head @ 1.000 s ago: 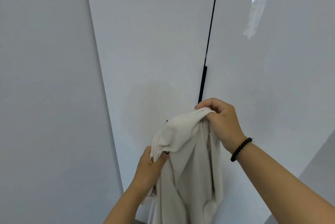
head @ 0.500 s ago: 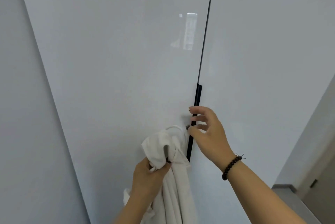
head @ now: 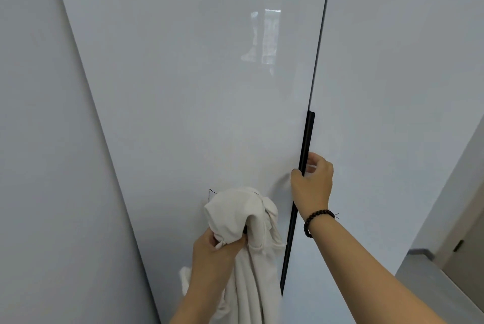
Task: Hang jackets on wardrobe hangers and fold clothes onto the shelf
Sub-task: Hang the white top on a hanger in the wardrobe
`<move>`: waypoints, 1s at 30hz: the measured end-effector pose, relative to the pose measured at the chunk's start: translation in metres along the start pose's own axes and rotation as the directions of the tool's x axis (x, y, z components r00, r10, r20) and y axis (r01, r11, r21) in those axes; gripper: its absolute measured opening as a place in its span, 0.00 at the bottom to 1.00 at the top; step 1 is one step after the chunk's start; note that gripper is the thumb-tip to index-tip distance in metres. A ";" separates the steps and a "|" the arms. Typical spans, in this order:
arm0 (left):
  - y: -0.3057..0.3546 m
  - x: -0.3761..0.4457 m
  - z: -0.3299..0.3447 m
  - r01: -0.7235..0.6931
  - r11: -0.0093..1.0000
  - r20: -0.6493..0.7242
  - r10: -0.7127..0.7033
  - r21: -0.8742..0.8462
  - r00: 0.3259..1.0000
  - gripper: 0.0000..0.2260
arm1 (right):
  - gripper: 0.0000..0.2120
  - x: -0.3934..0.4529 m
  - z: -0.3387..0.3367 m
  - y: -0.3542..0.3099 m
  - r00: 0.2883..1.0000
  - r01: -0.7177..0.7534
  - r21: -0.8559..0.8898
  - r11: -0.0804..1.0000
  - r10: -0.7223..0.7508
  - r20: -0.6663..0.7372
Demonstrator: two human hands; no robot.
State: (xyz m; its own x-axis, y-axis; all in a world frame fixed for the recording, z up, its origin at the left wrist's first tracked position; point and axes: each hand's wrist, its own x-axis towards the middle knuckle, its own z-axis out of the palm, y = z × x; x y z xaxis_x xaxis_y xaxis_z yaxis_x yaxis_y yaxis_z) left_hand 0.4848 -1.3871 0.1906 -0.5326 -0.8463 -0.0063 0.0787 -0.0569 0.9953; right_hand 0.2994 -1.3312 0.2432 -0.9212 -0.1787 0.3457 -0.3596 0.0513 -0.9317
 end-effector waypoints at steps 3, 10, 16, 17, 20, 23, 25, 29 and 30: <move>0.004 -0.014 -0.009 0.002 0.999 -0.044 -0.003 -0.032 0.999 0.06 | 0.17 0.002 -0.007 -0.004 0.999 -0.030 -0.008 1.000 0.030 0.018; 0.004 -0.064 0.001 -0.011 0.999 -0.107 0.006 -0.045 0.994 0.07 | 0.17 -0.010 -0.033 -0.009 0.993 -0.083 -0.005 0.997 0.083 0.080; 0.009 -0.123 0.035 -0.048 0.996 -0.115 0.039 -0.076 0.993 0.07 | 0.17 -0.046 -0.087 -0.016 0.985 -0.051 -0.025 0.998 0.054 0.161; 0.010 -0.135 0.041 -0.049 0.995 -0.118 0.038 -0.086 0.992 0.07 | 0.16 -0.054 -0.099 -0.017 0.983 -0.043 -0.029 0.999 0.047 0.176; 0.012 -0.188 0.068 -0.041 0.994 -0.110 0.030 -0.099 0.993 0.06 | 0.14 -0.074 -0.149 -0.017 0.978 -0.014 -0.070 0.997 0.028 0.206; 0.010 -0.221 0.087 -0.044 0.989 -0.109 0.029 -0.141 0.994 0.06 | 0.14 -0.087 -0.180 -0.016 0.976 0.016 -0.114 0.993 0.009 0.217; 0.010 -0.221 0.089 -0.048 0.988 -0.109 0.033 -0.145 0.994 0.06 | 0.13 -0.091 -0.184 -0.020 0.976 0.015 -0.103 0.995 0.008 0.219; 0.009 -0.252 0.115 -0.034 0.993 -0.050 0.029 -0.113 0.998 0.06 | 0.11 -0.104 -0.232 -0.016 0.977 0.036 -0.107 0.994 -0.013 0.211; 0.010 -0.258 0.121 -0.031 0.993 -0.035 0.027 -0.114 0.999 0.06 | 0.11 -0.107 -0.245 -0.014 0.978 0.046 -0.113 0.993 -0.021 0.206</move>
State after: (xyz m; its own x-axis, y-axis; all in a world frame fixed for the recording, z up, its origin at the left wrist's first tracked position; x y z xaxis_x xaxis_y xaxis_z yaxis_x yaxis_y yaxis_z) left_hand 0.5208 -1.1054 0.2144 -0.5008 -0.8654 0.0172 0.1906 -0.0909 0.9775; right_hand 0.3663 -1.0725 0.2469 -0.8630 -0.3779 0.3354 -0.4157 0.1538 -0.8964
